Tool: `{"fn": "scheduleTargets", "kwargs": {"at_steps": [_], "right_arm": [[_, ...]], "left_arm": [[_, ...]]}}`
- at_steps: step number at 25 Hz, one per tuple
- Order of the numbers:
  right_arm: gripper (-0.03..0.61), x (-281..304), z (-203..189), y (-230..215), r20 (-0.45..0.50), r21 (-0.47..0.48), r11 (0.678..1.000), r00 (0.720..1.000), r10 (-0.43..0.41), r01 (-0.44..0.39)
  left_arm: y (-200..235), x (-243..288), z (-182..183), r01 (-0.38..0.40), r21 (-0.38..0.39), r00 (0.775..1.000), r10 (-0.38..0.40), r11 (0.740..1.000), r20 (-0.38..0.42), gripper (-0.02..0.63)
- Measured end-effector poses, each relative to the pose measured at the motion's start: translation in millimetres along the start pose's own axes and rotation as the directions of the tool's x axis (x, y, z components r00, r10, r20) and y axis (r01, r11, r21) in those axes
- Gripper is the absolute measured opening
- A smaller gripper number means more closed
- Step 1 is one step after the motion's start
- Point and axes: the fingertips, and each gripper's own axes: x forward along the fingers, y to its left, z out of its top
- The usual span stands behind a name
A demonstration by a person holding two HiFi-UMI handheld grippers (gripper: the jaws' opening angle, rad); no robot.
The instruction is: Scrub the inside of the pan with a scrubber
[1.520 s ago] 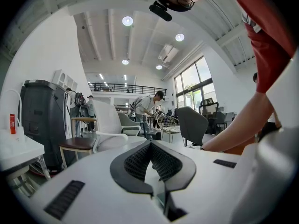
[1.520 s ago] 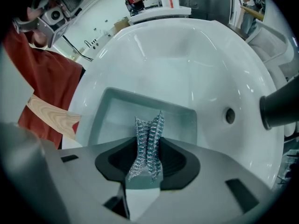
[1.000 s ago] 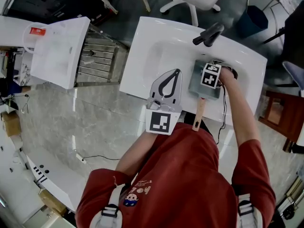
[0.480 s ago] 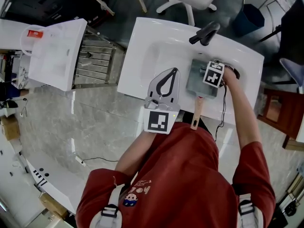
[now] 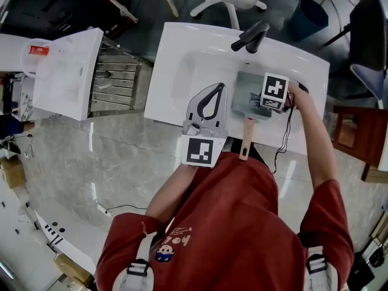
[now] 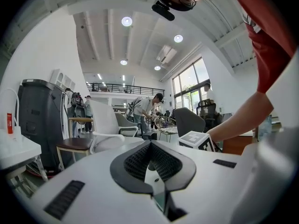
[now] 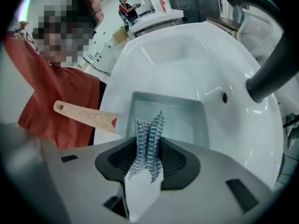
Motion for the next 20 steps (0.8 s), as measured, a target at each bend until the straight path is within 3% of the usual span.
{"fn": "scheduleTargets", "kwargs": {"at_steps": [9, 20], "right_arm": [[0.155, 16, -3, 20, 0.022, 0.071, 0.990, 0.993, 0.118, -0.120], [0.152, 21, -4, 19, -0.021, 0.062, 0.989, 0.990, 0.137, -0.136]], "left_arm": [[-3, -2, 1, 0.006, -0.002, 1.000, -0.006, 1.000, -0.002, 0.014], [-3, -3, -2, 0.000, 0.000, 1.000, 0.000, 1.000, -0.003, 0.014]]}}
